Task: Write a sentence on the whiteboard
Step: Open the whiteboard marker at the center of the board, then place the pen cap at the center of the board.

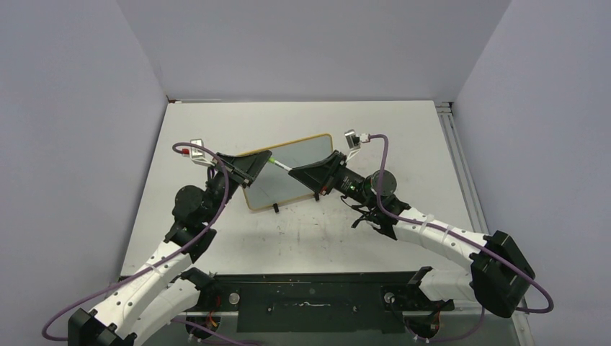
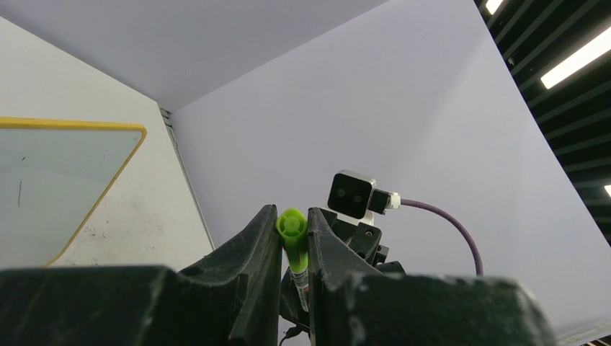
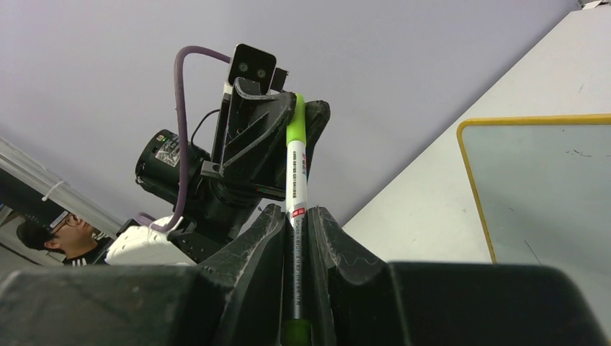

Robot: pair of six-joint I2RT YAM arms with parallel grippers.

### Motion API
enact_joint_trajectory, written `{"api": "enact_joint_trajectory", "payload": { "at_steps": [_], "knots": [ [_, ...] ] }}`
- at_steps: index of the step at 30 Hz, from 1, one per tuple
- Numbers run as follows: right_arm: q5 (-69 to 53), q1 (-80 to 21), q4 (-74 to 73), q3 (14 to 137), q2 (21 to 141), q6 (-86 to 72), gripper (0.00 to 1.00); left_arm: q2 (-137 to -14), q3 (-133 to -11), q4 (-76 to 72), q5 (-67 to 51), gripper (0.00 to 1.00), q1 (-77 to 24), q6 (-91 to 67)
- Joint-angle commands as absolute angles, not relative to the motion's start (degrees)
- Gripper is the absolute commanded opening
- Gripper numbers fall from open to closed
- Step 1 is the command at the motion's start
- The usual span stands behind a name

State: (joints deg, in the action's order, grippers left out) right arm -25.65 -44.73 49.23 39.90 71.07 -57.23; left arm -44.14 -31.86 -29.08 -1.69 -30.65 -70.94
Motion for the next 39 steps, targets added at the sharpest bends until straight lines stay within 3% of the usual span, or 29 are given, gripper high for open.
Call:
{"api": "enact_joint_trajectory", "payload": {
  "at_steps": [1, 29, 33, 39],
  "knots": [
    [-23.2, -45.3, 51.0, 39.8, 68.2, -55.0, 0.05, -42.8, -33.0, -30.5, -0.5, 0.0, -29.9, -69.3],
    [-21.7, -45.3, 44.1, 38.5, 65.2, -50.8, 0.05, -38.1, -36.1, -25.0, -5.7, 0.0, -16.9, -69.0],
    [-19.8, -45.3, 37.2, 40.8, 62.4, -45.3, 0.05, -36.3, -39.3, -13.1, -5.5, 0.0, -16.6, -59.9],
    [-6.7, -45.4, 13.2, 49.7, 57.4, -29.1, 0.05, -39.2, -49.0, 23.7, 1.5, 0.0, -17.9, -42.0]
  ]
}}
